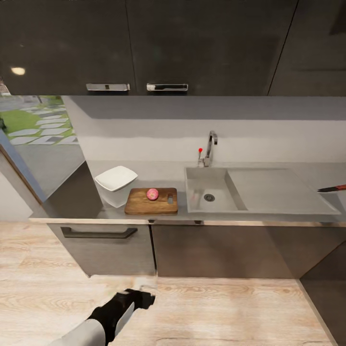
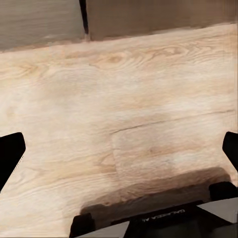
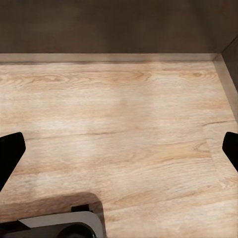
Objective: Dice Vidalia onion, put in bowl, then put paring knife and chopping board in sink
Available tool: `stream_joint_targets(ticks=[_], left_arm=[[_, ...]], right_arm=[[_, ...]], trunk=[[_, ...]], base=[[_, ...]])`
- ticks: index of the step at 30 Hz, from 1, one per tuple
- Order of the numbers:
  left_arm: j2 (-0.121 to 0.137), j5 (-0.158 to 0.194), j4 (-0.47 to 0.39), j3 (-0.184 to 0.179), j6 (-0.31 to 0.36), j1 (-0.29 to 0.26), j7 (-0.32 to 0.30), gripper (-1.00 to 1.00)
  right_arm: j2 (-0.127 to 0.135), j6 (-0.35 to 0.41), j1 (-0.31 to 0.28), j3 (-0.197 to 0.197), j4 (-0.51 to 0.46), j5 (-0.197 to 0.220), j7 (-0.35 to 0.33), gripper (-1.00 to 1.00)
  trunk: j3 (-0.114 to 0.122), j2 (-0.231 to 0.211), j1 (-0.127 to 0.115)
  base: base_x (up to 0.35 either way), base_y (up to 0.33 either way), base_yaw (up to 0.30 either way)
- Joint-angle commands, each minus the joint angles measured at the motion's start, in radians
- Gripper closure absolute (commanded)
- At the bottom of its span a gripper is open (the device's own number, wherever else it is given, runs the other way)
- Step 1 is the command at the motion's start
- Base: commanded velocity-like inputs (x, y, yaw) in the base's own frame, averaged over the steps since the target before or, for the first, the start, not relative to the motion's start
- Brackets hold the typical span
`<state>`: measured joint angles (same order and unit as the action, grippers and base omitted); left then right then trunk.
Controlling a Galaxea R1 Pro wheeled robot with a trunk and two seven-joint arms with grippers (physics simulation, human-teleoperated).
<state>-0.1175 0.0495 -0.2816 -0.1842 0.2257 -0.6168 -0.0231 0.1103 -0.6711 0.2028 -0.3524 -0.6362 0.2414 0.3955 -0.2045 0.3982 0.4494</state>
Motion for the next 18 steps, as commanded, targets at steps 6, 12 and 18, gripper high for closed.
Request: stream_joint_targets(ticks=[6,12,18], left_arm=[[0.003,0.009,0.319,-0.001,-0.188,0.004,0.000,-1.00],[0.016,0.035,0.358,0.000,-0.371,0.033,0.004,-1.00],[0.039,0.039,0.364,0.001,-0.596,0.134,0.013,-1.00]], right_arm=[[0.002,0.002,0.000,-0.008,-0.002,0.006,0.009,-1.00],[0.003,0.004,0.000,-0.008,-0.002,0.006,0.009,-1.00],[0.003,0.004,0.000,-0.008,-0.003,0.018,0.009,-1.00]], trunk=[[-0.002,0.002,0.001],[-0.002,0.002,0.001],[-0.002,0.002,0.001]], base=[[0.000,0.000,0.000],[0.000,0.000,0.000],[0.000,0.000,0.000]])
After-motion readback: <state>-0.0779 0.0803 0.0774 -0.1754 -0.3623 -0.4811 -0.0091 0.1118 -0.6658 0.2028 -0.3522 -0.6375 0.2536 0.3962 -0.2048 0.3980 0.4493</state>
